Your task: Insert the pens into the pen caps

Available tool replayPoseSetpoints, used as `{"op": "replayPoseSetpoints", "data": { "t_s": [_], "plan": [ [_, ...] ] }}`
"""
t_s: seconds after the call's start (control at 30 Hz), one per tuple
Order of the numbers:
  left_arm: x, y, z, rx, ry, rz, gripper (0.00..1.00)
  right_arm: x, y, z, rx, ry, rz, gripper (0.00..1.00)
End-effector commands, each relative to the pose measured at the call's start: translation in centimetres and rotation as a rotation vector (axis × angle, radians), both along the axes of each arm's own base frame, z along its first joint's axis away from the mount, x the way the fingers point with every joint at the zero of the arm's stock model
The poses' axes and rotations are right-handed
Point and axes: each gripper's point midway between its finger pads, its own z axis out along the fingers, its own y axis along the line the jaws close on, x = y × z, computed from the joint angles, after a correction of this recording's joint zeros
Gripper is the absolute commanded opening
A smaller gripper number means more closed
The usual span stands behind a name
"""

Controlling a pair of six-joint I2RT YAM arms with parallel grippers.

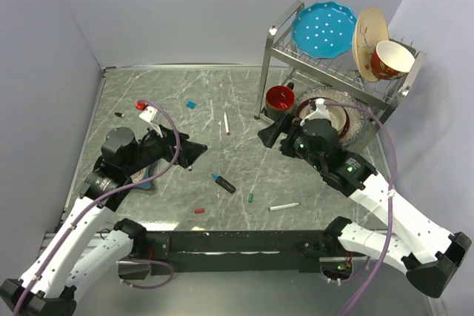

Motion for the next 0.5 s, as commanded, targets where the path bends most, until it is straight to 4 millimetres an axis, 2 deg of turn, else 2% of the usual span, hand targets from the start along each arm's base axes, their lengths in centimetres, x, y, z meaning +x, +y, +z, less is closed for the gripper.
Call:
{"op": "replayPoseSetpoints", "data": {
  "t_s": [0.0, 0.07, 0.1, 0.17, 0.27, 0.3, 0.37, 0.4, 0.47],
  "plan": [
    [0.2, 0.4, 1.1, -0.005, -0.055, 0.016, 0.99, 0.8, -3.3, 1.2, 0.066, 0.053, -0.258, 1.0],
    [0.2, 0.4, 1.1, -0.004, -0.056, 0.019, 0.99, 0.7, -4.8, 0.3, 0.093, 0.113, -0.376, 0.98],
    [0.2, 0.4, 1.1, -0.005, -0.057, 0.019, 0.99, 0.1, -5.5, -0.6, 0.066, 0.156, -0.402, 0.97],
    [0.2, 0.4, 1.1, -0.006, -0.058, 0.021, 0.99, -0.4, -6.1, -1.6, 0.09, 0.221, -0.47, 0.93],
    [0.3, 0.5, 1.0, -0.003, -0.054, 0.028, 0.99, -2.3, -6.9, -5.2, 0.087, 0.381, -0.559, 0.89],
    [0.4, 0.5, 1.0, -0.001, -0.053, 0.029, 0.99, -3.5, -7.1, -7.6, 0.057, 0.459, -0.567, 0.87],
    [0.4, 0.5, 1.0, -0.001, -0.048, 0.03, 0.99, -4.6, -6.8, -10.0, 0.067, 0.546, -0.59, 0.81],
    [0.3, 0.5, 0.9, 0.0, -0.049, 0.028, 0.99, -5.5, -6.8, -12.1, 0.05, 0.602, -0.589, 0.79],
    [0.3, 0.5, 1.0, -0.002, -0.05, 0.031, 1.0, -6.2, -6.5, -14.1, 0.043, 0.66, -0.6, 0.74]
  ]
}}
